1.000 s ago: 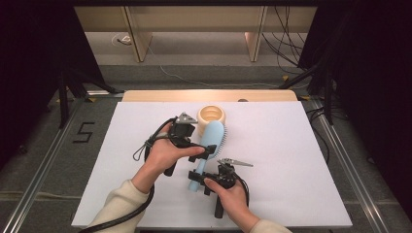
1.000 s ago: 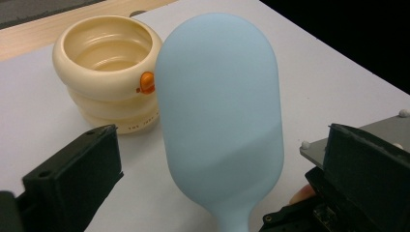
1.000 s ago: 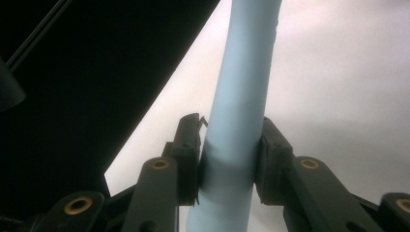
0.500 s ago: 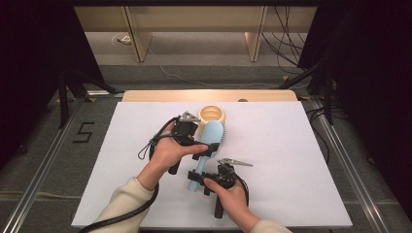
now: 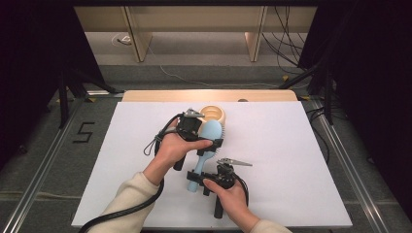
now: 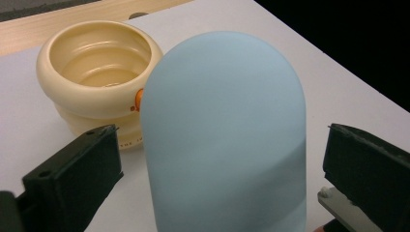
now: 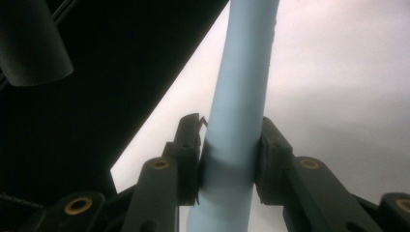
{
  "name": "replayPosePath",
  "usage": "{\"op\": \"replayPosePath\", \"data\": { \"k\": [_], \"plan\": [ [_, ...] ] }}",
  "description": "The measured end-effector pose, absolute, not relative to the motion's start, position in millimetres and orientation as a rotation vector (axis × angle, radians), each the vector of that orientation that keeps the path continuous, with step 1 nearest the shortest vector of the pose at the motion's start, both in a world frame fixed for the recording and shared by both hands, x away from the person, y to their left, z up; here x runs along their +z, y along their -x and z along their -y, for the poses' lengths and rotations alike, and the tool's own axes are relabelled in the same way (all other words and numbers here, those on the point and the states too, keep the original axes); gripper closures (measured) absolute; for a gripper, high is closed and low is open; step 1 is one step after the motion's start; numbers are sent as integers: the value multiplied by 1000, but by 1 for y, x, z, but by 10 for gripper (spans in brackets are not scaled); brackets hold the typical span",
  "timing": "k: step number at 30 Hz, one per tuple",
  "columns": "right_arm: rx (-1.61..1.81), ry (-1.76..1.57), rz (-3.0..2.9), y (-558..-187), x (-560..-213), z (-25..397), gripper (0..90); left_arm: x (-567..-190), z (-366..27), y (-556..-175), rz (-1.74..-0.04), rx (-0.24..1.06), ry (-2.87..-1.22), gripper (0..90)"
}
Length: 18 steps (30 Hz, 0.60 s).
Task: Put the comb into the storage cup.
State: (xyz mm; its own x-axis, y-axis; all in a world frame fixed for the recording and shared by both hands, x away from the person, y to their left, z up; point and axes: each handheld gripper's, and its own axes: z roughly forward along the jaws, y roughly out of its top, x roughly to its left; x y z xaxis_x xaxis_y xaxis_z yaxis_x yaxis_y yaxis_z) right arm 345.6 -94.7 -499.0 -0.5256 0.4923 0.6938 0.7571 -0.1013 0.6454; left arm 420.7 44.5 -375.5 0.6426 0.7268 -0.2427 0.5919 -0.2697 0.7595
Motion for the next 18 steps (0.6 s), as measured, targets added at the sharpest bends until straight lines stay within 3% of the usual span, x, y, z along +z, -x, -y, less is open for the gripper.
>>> {"op": "replayPosePath", "data": {
  "k": [18],
  "plan": [
    [-1694,1362,1959,-344,-496,93,678,-382,-29,-427,-1047,173,-2003,0]
  ]
}}
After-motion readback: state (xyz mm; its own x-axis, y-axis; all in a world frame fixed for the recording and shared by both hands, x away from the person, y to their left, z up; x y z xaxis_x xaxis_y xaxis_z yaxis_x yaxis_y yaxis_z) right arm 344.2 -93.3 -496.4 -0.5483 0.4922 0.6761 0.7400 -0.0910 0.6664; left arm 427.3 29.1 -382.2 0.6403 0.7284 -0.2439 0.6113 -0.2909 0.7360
